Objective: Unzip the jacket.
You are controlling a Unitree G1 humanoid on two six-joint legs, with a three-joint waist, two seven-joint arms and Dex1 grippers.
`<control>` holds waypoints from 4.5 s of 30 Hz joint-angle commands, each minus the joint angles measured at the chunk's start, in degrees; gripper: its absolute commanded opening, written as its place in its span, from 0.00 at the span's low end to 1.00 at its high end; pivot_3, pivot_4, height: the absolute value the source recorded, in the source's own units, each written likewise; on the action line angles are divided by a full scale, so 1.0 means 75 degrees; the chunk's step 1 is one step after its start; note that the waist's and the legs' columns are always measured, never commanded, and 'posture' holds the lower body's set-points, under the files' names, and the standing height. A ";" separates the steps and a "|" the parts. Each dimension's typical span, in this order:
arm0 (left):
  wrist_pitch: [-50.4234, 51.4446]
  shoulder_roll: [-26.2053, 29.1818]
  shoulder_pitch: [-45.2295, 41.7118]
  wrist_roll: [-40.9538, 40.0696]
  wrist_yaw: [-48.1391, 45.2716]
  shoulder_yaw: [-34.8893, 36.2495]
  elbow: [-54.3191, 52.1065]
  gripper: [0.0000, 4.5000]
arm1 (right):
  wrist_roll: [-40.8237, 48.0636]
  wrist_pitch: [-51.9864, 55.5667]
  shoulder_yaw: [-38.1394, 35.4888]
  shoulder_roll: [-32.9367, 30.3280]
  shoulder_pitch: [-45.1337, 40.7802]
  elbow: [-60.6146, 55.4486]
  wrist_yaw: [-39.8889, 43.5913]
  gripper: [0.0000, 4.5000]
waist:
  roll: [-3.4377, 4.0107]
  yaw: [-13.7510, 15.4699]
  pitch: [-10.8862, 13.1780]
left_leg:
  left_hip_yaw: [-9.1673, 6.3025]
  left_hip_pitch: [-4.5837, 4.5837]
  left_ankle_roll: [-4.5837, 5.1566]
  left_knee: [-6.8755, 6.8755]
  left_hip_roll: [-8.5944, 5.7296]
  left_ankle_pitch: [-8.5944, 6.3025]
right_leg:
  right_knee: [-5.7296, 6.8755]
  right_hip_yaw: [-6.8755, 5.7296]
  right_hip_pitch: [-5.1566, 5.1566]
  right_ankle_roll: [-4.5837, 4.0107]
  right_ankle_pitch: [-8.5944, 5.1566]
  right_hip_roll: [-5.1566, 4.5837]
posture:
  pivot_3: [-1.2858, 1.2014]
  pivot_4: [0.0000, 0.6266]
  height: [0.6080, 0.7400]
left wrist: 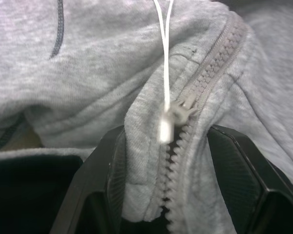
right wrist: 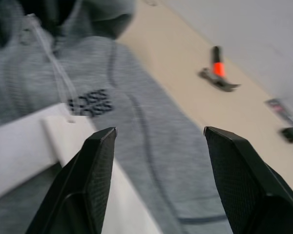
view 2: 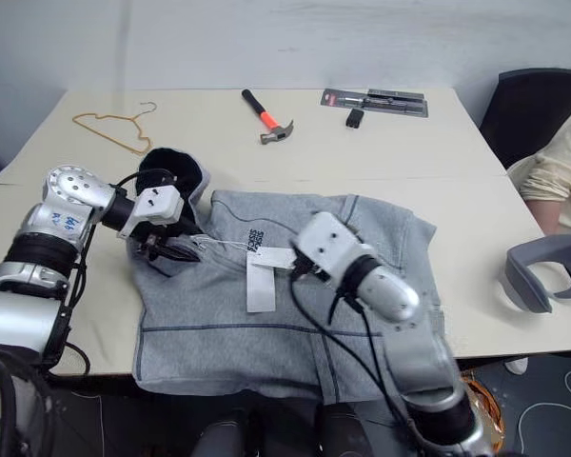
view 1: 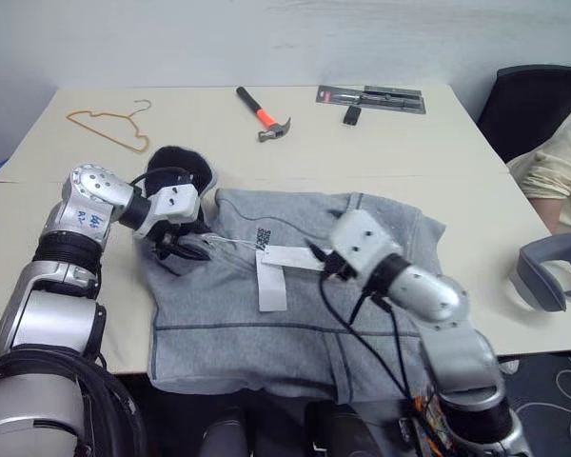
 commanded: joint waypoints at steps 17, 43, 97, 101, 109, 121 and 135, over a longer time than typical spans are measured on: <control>-0.0008 0.0034 0.0078 -0.0545 -0.0855 -0.0375 -0.0914 0.58 | -0.0917 0.0178 0.2736 -0.0191 -0.1282 0.1261 -0.0950 0.99 | -0.0003 0.0025 -0.0001 | 0.0000 -0.0013 0.0019 0.0015 -0.0006 -0.0011 | -0.0018 -0.0008 -0.0003 0.0002 0.0001 -0.0003 | 0.52 0.24 1.00; -0.0686 -0.0153 -0.0070 -0.0175 -0.0854 -0.0346 -0.0157 0.58 | -0.2325 0.0207 0.3721 -0.1505 -0.1107 0.0784 -0.0545 0.99 | -0.0009 0.0034 -0.0004 | 0.0001 -0.0015 0.0023 0.0018 -0.0008 -0.0013 | -0.0021 -0.0008 -0.0005 0.0002 0.0001 -0.0008 | 0.52 0.24 1.00; -0.1625 -0.1459 0.0634 0.1300 0.2202 0.0057 0.2308 0.58 | -0.1414 -0.1865 -0.0980 -0.0206 0.0245 0.1059 -0.1731 0.03 | 0.0002 0.0251 -0.0049 | -0.0012 0.0043 0.0079 0.0011 -0.0026 -0.0027 | -0.0025 -0.0016 0.0066 0.0020 0.0018 -0.0030 | 0.52 0.24 1.00; -0.1635 -0.1365 0.0583 0.1438 0.2458 0.0051 0.2632 0.58 | -0.1343 -0.1680 -0.1504 -0.0549 0.0635 0.0411 -0.1633 0.03 | 0.0002 0.0251 -0.0053 | -0.0021 0.0092 0.0083 -0.0005 -0.0029 -0.0029 | -0.0049 -0.0024 0.0130 0.0019 0.0019 -0.0031 | 0.52 0.24 1.00; -0.1630 -0.1153 0.0490 0.1606 0.2819 0.0129 0.2915 0.58 | -0.1017 -0.1153 -0.2844 -0.0706 0.1361 -0.0308 -0.1761 0.03 | 0.0013 0.0236 -0.0061 | -0.0020 0.0149 0.0082 -0.0035 -0.0022 -0.0032 | -0.0074 -0.0023 0.0178 0.0017 0.0018 -0.0027 | 0.52 0.24 1.00; -0.1595 -0.0777 0.0623 0.1649 0.3104 0.0269 0.3016 0.58 | 0.0646 -0.0611 -0.5917 -0.1458 0.1263 -0.0038 -0.1318 0.03 | 0.0089 0.0032 -0.0105 | -0.0009 0.0177 0.0068 -0.0099 -0.0013 -0.0030 | -0.0090 -0.0011 0.0174 0.0005 0.0015 -0.0012 | 0.52 0.24 1.00; -0.1608 -0.0815 0.0639 0.1338 0.1961 0.0654 0.2487 0.58 | 0.0442 -0.0546 -0.0523 -0.1364 0.1440 -0.1035 -0.0973 0.62 | 0.0080 -0.0007 -0.0101 | -0.0005 0.0163 0.0049 -0.0142 -0.0007 -0.0014 | -0.0105 -0.0001 0.0139 -0.0002 0.0012 0.0005 | 0.52 0.24 1.00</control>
